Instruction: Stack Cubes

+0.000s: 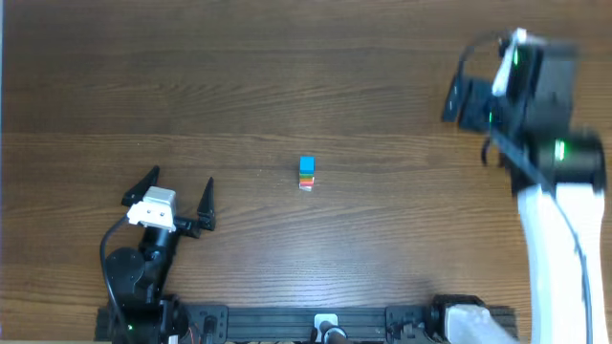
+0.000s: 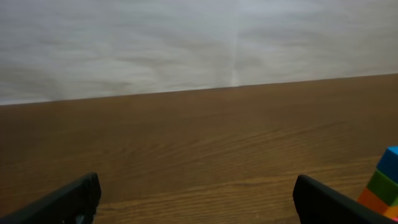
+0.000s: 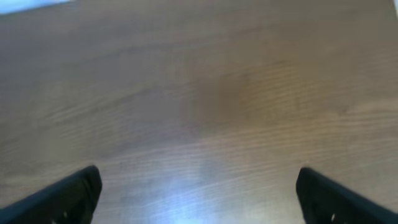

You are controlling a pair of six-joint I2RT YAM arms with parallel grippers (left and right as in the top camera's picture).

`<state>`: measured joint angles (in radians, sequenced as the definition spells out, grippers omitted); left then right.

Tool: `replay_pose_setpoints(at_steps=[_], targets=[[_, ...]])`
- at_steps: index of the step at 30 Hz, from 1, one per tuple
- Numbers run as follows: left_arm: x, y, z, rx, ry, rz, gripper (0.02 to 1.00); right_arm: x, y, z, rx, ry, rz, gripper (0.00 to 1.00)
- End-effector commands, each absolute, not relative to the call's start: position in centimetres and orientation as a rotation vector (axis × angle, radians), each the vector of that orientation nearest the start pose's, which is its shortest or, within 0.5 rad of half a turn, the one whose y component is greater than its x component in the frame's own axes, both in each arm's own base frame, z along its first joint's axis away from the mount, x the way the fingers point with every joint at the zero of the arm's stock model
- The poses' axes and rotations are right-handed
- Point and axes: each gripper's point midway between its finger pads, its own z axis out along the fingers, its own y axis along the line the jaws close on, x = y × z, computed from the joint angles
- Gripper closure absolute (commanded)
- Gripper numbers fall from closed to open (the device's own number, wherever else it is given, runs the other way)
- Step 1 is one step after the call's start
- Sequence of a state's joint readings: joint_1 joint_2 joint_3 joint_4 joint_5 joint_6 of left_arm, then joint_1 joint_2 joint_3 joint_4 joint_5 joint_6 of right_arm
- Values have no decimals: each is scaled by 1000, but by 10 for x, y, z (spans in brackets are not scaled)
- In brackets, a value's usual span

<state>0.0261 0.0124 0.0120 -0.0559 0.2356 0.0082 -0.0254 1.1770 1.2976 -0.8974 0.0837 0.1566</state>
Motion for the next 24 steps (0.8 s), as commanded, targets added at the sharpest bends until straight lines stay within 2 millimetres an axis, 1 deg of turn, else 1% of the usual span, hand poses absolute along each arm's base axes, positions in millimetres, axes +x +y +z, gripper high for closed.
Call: replay_pose_setpoints(at_steps=[1, 2, 5, 8, 9, 11, 13, 15, 17, 19, 22, 23, 24], targets=[[243, -35, 162, 181, 1617, -158, 20, 286, -18, 260, 204, 2216, -38, 7], [243, -35, 162, 181, 1617, -157, 20, 273, -18, 260, 202, 2134, -30, 9], [243, -35, 162, 181, 1617, -157, 23, 258, -16, 261, 175, 1996, -19, 9], [243, -35, 162, 181, 1617, -157, 20, 251, -10, 261, 109, 1874, -4, 7], [243, -35, 162, 181, 1617, -157, 20, 249, -5, 260, 84, 1793, 27, 7], [243, -35, 162, 181, 1617, -157, 20, 247, 1, 257, 46, 1727, 52, 9], [243, -35, 162, 181, 1617, -157, 20, 247, 3, 252, 37, 1677, 57, 9], [243, -35, 162, 181, 1617, -157, 20, 247, 2, 243, 35, 1648, 55, 9], [243, -35, 162, 181, 1617, -157, 20, 248, 2, 231, 21, 1636, 43, 7], [243, -35, 162, 181, 1617, -157, 20, 250, 2, 215, -6, 1635, 17, 9], [243, -35, 162, 181, 1617, -157, 20, 251, 2, 196, -20, 1648, 5, 7], [243, -35, 162, 181, 1617, -157, 18, 252, 3, 182, -33, 1669, -5, 9], [243, -35, 162, 181, 1617, -158, 23, 252, 3, 175, -33, 1681, -5, 7]])
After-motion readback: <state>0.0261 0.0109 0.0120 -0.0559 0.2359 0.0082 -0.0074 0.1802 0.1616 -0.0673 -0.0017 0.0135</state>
